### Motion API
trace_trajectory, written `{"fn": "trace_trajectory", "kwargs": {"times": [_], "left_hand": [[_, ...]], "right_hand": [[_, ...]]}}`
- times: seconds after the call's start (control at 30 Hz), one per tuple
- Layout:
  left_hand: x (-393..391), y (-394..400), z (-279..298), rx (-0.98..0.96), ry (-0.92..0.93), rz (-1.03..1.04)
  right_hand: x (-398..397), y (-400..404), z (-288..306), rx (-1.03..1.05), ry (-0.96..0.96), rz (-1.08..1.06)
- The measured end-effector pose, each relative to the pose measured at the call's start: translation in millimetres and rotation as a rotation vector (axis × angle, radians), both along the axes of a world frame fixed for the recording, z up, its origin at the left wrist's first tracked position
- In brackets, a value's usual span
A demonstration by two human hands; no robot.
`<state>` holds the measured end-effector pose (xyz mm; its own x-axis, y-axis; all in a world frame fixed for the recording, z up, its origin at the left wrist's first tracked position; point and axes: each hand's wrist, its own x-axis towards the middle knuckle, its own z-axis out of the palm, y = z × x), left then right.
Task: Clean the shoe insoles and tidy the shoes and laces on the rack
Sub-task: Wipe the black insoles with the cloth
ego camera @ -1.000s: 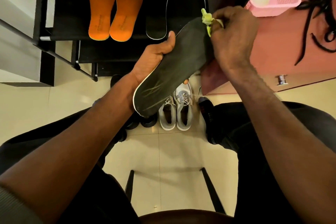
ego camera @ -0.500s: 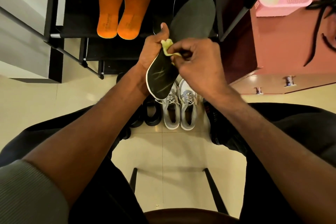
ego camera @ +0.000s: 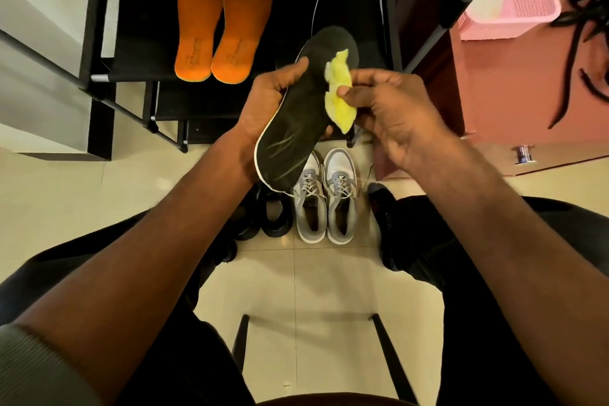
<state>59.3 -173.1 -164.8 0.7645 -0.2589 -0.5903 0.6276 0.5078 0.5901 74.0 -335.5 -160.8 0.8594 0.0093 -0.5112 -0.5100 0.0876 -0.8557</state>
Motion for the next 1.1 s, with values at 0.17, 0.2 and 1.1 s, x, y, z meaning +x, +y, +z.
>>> {"fn": "trace_trajectory", "kwargs": {"times": [0.17, 0.2, 1.1], "left_hand": [[-0.1, 9.0, -5.5, -0.048, 0.058, -0.086], [0.2, 9.9, -5.8, -0.047, 0.068, -0.105], [-6.2, -4.4, 15.4, 0.034, -0.106, 0.162]], "right_hand": [[15.6, -13.3, -4.6, 0.011, -0.017, -0.086], [17.7, -14.9, -7.4, -0.066, -0.073, -0.097], [-38.8, 36.2, -15.0, -0.614, -0.522, 0.224]]}}
